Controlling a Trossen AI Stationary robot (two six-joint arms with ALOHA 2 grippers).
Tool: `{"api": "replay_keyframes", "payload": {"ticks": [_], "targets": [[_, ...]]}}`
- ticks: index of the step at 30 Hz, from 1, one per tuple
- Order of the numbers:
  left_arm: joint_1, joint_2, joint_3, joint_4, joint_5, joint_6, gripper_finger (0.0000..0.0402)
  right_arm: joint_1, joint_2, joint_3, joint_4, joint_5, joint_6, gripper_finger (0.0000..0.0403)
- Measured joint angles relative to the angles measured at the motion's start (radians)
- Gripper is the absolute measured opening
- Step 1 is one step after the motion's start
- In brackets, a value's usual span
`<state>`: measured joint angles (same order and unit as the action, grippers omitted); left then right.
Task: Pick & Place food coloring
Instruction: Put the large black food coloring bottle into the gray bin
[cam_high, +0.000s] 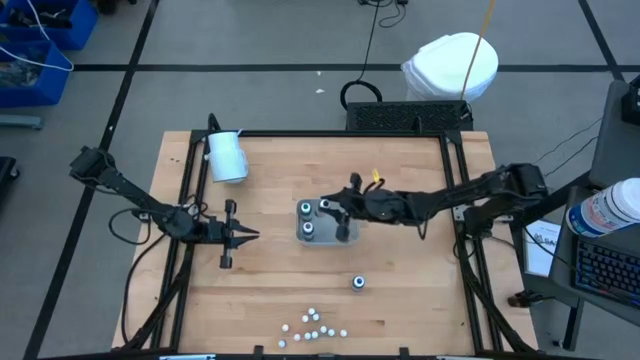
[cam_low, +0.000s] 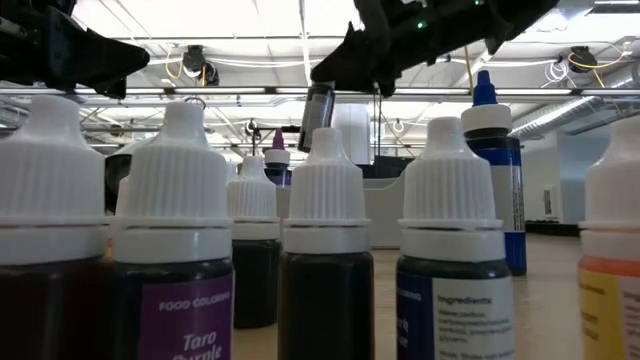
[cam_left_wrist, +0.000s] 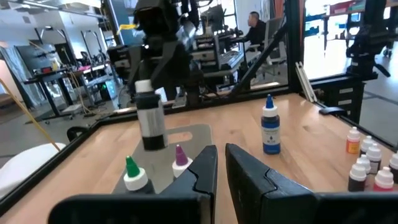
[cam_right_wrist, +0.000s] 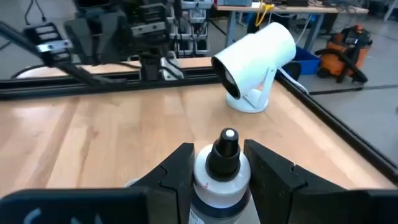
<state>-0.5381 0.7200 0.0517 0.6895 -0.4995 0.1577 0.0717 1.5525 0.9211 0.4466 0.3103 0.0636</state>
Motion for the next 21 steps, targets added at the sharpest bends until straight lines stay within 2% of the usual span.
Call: {"api": "replay_keyframes", "payload": {"ticks": [21], "targets": [[0.0, 0.0, 0.0, 0.002, -0.007, 0.047, 0.0042, -0.042, 0.161, 0.0, 0.073, -0.001, 0.038, 0.0115]]}}
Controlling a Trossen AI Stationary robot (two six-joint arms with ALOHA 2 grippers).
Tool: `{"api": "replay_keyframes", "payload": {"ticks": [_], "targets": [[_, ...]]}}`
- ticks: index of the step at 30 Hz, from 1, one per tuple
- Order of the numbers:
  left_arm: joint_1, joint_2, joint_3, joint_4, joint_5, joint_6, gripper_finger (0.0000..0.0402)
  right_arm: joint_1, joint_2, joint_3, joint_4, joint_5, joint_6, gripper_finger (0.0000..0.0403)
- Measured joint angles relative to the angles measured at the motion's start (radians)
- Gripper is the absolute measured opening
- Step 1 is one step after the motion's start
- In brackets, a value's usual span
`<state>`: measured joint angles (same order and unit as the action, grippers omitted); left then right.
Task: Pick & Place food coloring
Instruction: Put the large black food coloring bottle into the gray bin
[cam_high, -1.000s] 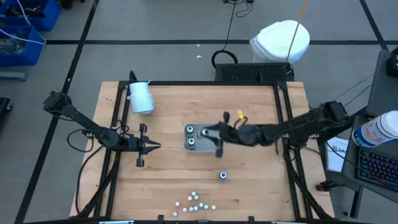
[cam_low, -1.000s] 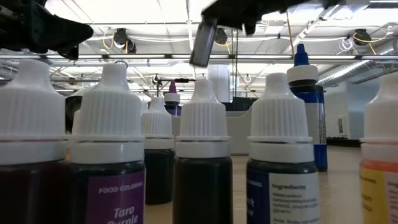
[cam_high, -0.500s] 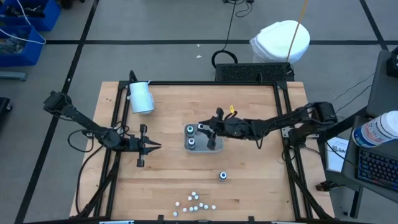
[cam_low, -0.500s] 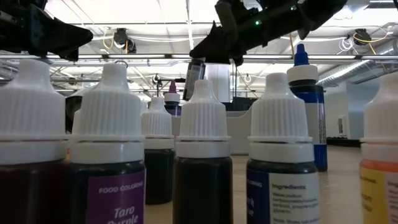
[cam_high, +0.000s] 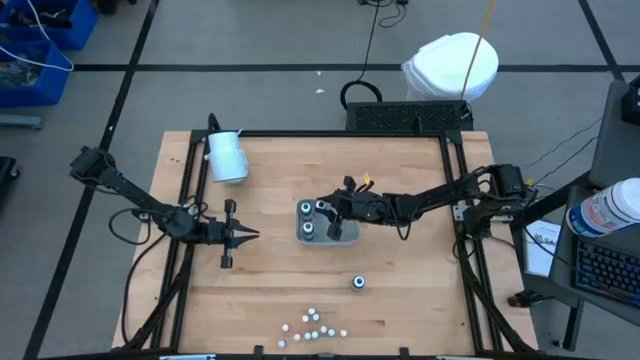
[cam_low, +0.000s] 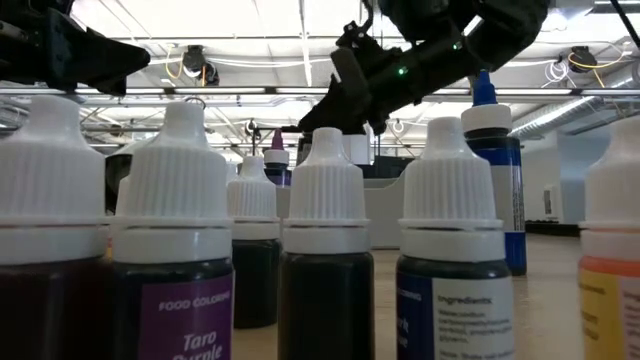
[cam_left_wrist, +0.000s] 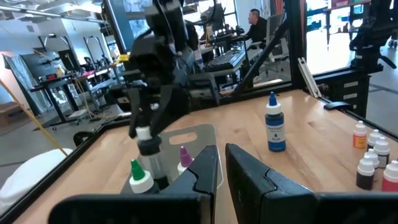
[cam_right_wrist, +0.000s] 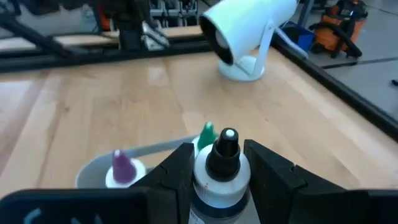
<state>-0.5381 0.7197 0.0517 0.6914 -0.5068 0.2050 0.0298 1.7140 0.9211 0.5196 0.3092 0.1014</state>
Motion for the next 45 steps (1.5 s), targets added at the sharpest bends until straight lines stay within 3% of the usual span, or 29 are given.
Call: {"api": "replay_keyframes", "payload": {"ticks": [11, 31, 45], "targets": [[0.0, 0.0, 0.0, -0.001, 0.0, 0.005, 0.0042, -0.022, 0.084, 0.0, 0.049, -0.017, 0.035, 0.0116], [0.001, 0.0, 0.0, -0.007, -0.02, 0.028, 0.0042, -0.028, 0.117, 0.0, 0.049, -0.051, 0.044, 0.0117], [0.001, 0.0, 0.0, -0.006, -0.02, 0.027, 0.0042, -0.028, 0.117, 0.0, 0.085, -0.047, 0.044, 0.0153]]}}
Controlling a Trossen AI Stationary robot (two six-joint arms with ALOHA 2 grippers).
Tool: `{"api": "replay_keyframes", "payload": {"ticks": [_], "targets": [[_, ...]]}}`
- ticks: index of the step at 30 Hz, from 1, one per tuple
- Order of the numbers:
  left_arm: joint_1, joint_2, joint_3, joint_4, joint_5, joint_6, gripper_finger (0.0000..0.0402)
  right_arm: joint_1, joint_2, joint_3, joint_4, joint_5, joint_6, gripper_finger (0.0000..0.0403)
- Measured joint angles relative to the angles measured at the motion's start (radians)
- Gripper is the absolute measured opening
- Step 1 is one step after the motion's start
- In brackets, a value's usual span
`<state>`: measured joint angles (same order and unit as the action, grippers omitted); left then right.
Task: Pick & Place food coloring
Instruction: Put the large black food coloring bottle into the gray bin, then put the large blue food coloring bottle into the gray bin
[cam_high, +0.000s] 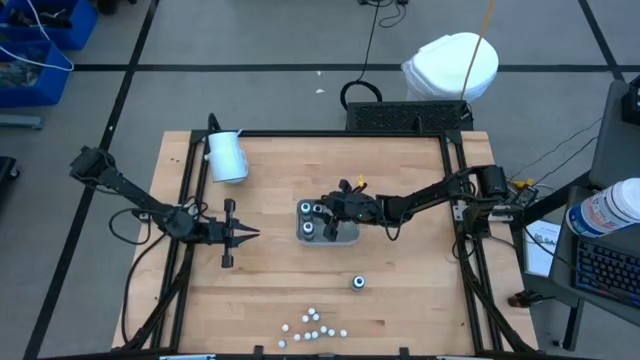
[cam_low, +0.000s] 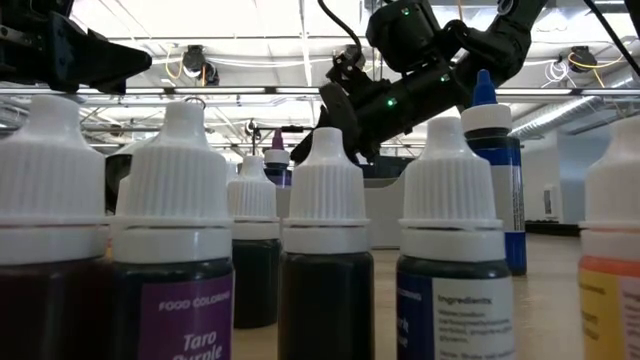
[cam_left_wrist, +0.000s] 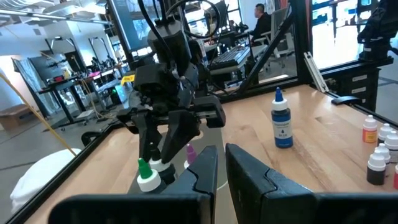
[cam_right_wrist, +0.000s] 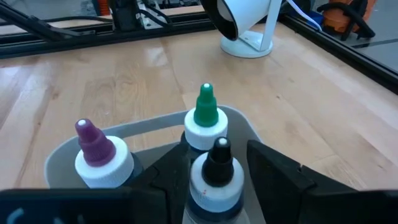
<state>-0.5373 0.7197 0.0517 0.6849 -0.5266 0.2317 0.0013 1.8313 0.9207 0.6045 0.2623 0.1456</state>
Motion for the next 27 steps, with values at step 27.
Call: {"api": "replay_keyframes", "payload": {"ticks": [27], "targets": [[0.0, 0.0, 0.0, -0.009, -0.152, -0.032, 0.0042, 0.125, -0.531, -0.148, -0.329, -0.11, -0.118, 0.0122]]}}
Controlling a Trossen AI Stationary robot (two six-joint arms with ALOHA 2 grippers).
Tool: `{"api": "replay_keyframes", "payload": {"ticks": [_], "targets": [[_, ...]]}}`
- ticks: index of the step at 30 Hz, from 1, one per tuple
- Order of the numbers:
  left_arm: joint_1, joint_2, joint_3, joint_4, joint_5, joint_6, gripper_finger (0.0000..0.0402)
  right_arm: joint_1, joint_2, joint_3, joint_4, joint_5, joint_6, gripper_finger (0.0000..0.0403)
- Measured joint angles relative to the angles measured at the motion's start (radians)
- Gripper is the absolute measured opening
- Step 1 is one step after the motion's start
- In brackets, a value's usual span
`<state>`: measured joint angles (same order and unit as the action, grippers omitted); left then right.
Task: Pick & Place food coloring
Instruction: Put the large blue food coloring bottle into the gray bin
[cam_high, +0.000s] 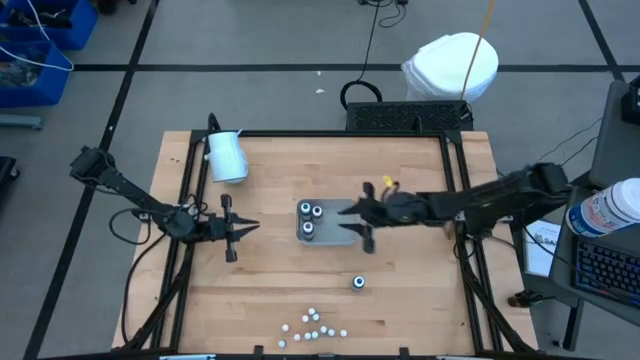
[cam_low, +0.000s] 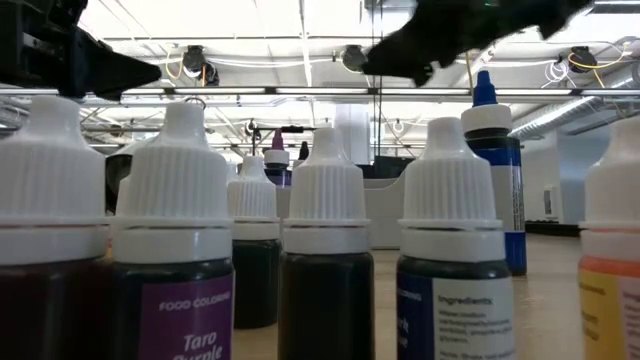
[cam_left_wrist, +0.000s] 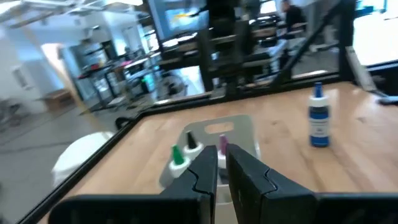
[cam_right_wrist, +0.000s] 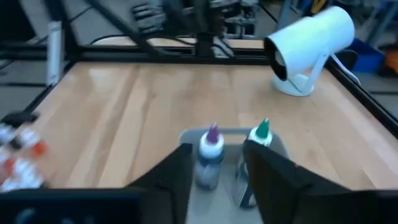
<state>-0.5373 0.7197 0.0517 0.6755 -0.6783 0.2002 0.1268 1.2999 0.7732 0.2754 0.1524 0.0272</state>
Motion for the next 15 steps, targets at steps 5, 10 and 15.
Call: {"api": "replay_keyframes", "payload": {"ticks": [5, 10, 15], "targets": [[0.0, 0.0, 0.0, -0.016, -0.032, -0.025, 0.0042, 0.061, -0.184, -0.155, 0.01, 0.023, 0.046, 0.0032], [0.0, 0.0, 0.0, -0.02, -0.055, -0.022, 0.0042, 0.106, -0.362, -0.297, 0.018, 0.032, 0.046, 0.0014], [-0.001, 0.0, 0.0, -0.034, 0.061, -0.221, 0.0042, 0.141, -0.461, -0.466, 0.264, 0.093, 0.093, 0.0013]]}}
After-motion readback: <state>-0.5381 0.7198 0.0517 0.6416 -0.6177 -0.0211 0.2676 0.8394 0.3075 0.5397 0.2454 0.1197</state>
